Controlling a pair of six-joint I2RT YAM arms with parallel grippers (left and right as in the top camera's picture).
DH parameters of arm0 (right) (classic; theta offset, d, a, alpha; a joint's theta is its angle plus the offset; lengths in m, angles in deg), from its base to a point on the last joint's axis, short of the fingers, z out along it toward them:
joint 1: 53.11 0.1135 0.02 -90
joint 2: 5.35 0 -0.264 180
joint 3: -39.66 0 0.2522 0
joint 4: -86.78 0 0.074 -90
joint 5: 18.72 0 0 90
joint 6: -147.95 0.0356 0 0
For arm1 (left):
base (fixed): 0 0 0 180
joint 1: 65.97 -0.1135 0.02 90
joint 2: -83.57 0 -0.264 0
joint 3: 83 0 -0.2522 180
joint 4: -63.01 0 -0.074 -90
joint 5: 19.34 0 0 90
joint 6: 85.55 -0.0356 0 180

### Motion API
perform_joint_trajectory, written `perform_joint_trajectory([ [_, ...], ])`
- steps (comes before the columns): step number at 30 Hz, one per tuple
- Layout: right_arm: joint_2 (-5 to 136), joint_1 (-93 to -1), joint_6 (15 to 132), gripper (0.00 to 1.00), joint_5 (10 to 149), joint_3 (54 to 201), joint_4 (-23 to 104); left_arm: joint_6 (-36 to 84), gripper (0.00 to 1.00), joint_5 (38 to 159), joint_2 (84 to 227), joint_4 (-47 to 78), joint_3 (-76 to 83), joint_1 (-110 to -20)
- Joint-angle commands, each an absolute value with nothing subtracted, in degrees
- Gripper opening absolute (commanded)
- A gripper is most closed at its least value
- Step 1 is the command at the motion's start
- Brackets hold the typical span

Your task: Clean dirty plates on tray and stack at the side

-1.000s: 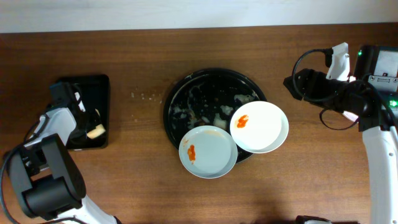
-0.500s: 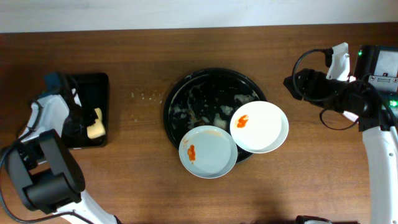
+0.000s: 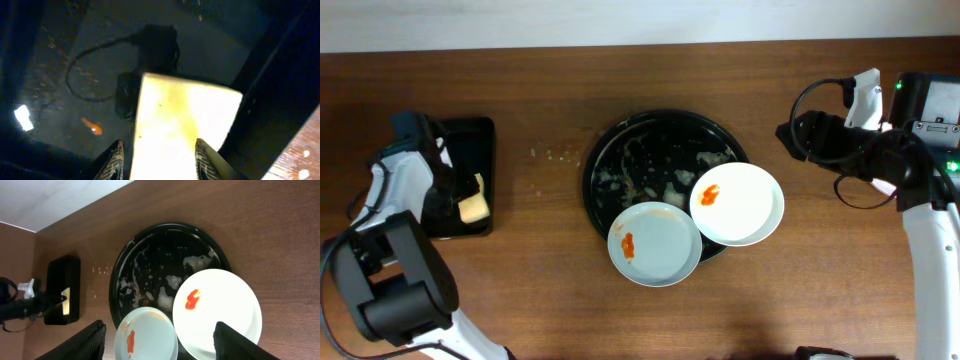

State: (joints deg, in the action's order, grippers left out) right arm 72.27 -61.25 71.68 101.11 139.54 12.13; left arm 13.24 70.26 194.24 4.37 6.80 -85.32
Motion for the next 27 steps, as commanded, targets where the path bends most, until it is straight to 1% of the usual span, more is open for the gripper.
perform_joint_trajectory([
  [1,72.27,-60.94,71.92,0.7,100.69,139.79,12.31,13.13,0.48,70.83,193.39,4.87,9.29,-83.25],
  [4,72.27,-60.94,71.92,0.7,100.82,139.79,12.31,13.13,0.48,70.22,193.39,5.07,9.33,-82.53],
  [8,72.27,-60.94,71.92,0.7,100.82,139.79,12.31,13.16,0.41,67.44,193.39,6.36,10.19,-82.53],
  [11,72.27,-60.94,71.92,0.7,100.82,139.79,12.31,13.16,0.27,66.26,193.39,9.57,12.96,-82.53],
  [17,72.27,-60.94,71.95,0.7,100.82,139.79,12.31,13.16,0.02,64.77,193.44,14.62,17.75,-82.53],
  [19,72.27,-60.94,71.95,0.7,100.82,139.79,12.31,13.16,0.0,64.55,193.44,15.32,18.32,-82.53],
  [27,72.27,-60.94,71.95,0.7,100.84,139.79,12.31,13.18,0.0,63.79,192.69,14.53,16.98,-82.53],
])
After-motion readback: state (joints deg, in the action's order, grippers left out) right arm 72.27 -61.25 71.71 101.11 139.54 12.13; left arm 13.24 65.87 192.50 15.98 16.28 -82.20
